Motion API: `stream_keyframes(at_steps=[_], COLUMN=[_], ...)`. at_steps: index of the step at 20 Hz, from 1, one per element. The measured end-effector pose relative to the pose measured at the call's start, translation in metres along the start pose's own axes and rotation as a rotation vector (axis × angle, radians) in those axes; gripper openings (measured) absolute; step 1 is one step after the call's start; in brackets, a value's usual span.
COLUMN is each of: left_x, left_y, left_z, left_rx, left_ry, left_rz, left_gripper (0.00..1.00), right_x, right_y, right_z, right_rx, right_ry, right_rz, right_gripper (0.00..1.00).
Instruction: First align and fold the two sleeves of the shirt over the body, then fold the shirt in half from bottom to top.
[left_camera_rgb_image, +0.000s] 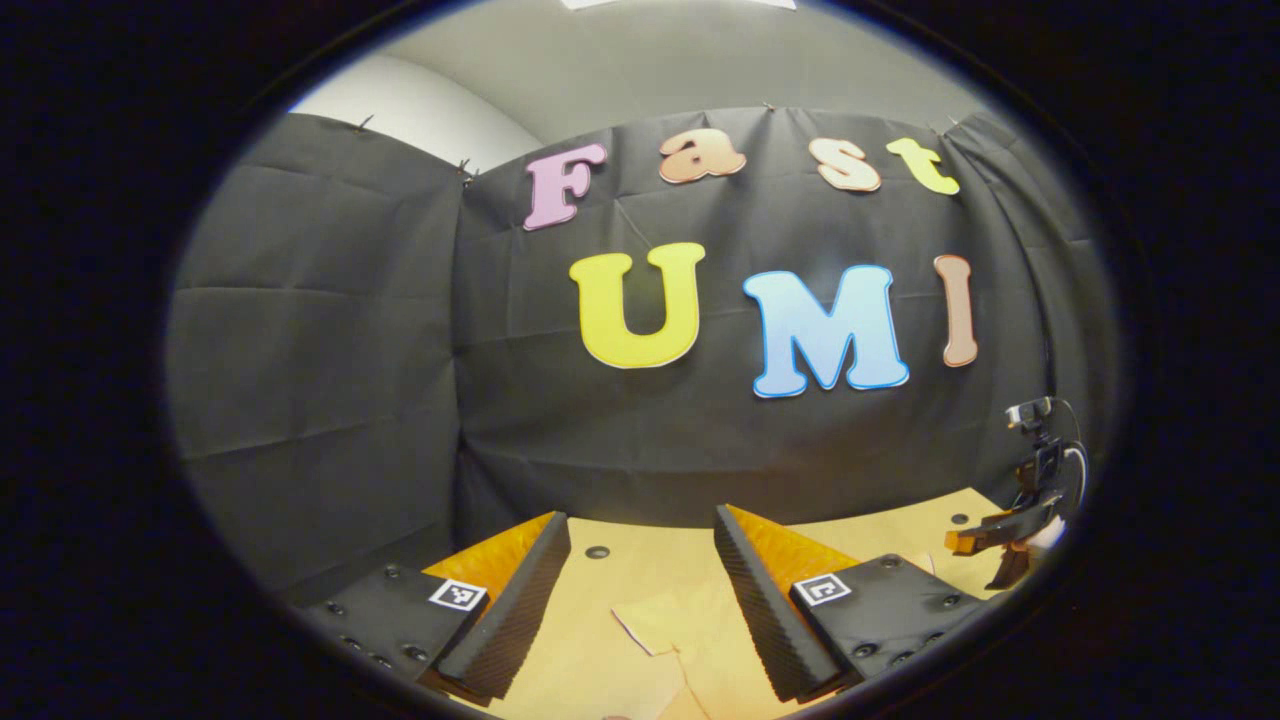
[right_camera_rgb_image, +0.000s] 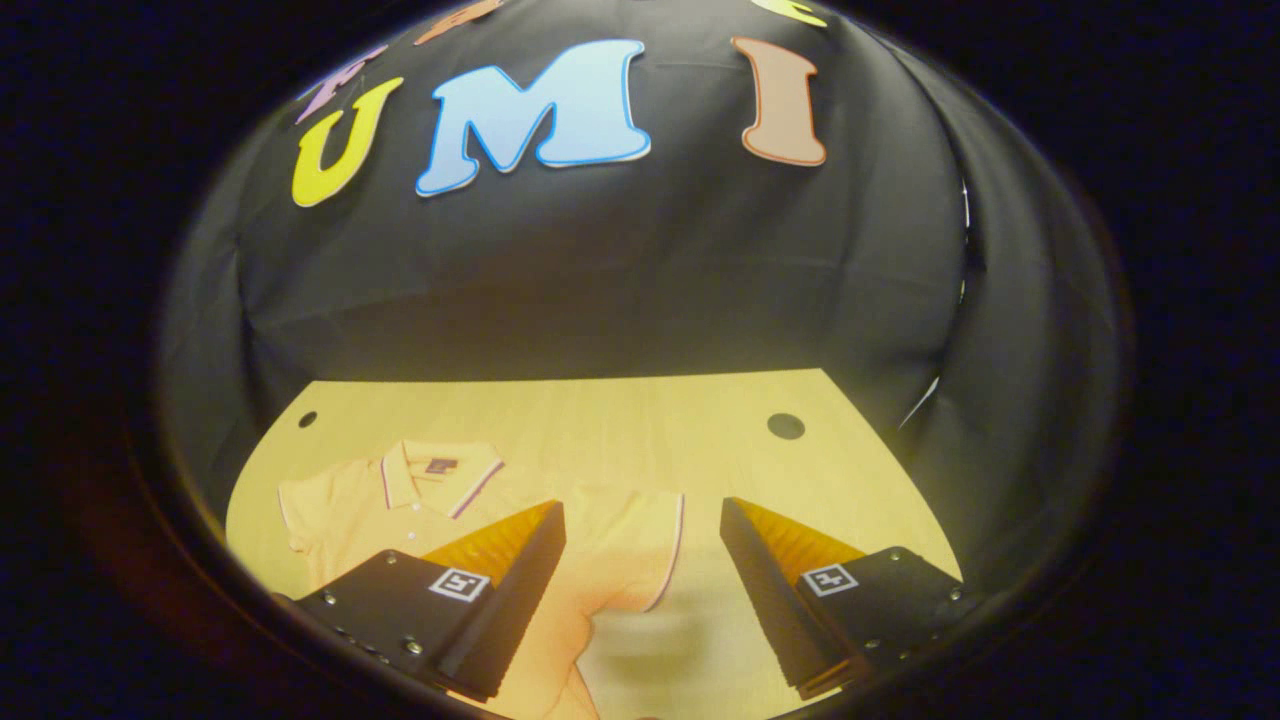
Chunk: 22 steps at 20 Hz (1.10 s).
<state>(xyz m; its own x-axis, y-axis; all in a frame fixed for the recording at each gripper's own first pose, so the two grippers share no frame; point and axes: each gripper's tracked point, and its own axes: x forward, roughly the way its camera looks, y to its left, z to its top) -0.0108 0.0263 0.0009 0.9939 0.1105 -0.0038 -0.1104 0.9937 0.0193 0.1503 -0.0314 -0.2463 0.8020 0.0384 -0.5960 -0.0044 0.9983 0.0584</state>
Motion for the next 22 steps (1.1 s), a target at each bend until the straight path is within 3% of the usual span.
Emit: stream_keyframes(at_steps=[12,18,22], left_x=[-0.018,-0.020,-0.020], left_y=[0.032,0.037,0.036], left_z=[-0.015,-0.020,-0.020], left_rx=[-0.002,-0.009,-0.009], left_ry=[0.050,0.070,0.074], left_rz=[0.089,0.118,0.117], left_gripper=[0.96,0.96,0.96], right_x=[0.076,0.086,0.088], right_y=[-0.012,-0.015,-0.013], right_z=[-0.085,-0.107,-0.106], right_rx=[0.031,0.040,0.031], right_ry=[0.295,0.357,0.327], right_rz=[-0.035,-0.042,-0.029], right_gripper=[0.98,0.98,0.96])
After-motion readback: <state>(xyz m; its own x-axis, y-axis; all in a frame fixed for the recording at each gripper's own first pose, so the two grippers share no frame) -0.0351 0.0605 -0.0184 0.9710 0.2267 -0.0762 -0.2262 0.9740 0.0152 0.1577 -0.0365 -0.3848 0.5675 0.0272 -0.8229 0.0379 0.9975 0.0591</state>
